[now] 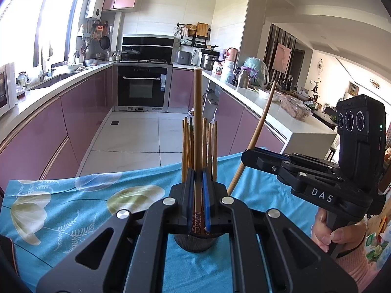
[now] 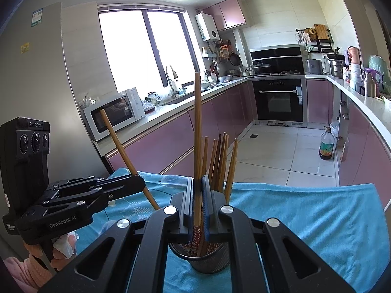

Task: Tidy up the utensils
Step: 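Push both chopsticks down into the cup among the others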

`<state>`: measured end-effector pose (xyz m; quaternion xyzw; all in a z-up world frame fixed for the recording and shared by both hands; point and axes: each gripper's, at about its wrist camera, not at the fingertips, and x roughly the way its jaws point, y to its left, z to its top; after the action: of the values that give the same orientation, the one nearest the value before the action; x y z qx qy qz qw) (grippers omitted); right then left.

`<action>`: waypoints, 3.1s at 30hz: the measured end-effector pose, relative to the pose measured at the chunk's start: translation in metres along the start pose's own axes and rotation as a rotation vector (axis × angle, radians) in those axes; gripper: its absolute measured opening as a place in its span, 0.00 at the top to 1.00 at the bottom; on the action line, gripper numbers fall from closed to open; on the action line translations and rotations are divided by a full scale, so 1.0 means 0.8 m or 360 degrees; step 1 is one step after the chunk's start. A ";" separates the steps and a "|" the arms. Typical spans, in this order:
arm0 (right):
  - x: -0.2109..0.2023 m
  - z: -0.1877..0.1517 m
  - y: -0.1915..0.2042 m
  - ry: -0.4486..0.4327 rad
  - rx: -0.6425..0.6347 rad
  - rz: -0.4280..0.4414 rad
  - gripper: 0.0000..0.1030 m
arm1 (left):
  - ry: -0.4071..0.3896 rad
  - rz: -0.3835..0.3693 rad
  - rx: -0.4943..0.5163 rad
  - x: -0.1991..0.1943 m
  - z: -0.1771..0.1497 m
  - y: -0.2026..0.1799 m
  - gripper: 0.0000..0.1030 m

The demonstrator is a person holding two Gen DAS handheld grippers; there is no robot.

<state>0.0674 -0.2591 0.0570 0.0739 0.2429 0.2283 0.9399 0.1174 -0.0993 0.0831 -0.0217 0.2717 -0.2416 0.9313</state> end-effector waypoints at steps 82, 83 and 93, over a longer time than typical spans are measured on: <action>0.054 -0.023 -0.016 0.0200 0.0052 -0.0002 0.94 | 0.0200 0.0054 0.0033 0.082 -0.015 0.022 0.93; 0.055 -0.023 -0.016 0.0201 0.0053 -0.0004 0.94 | 0.0204 0.0052 0.0033 0.084 -0.015 0.023 0.93; 0.063 -0.021 -0.020 0.0220 0.0065 -0.0004 0.94 | 0.0257 0.0033 0.0050 0.106 -0.014 0.024 0.92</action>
<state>0.1043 -0.2497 0.0168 0.0767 0.3120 0.2265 0.9195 0.1822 -0.1201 0.0281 0.0153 0.3424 -0.2371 0.9090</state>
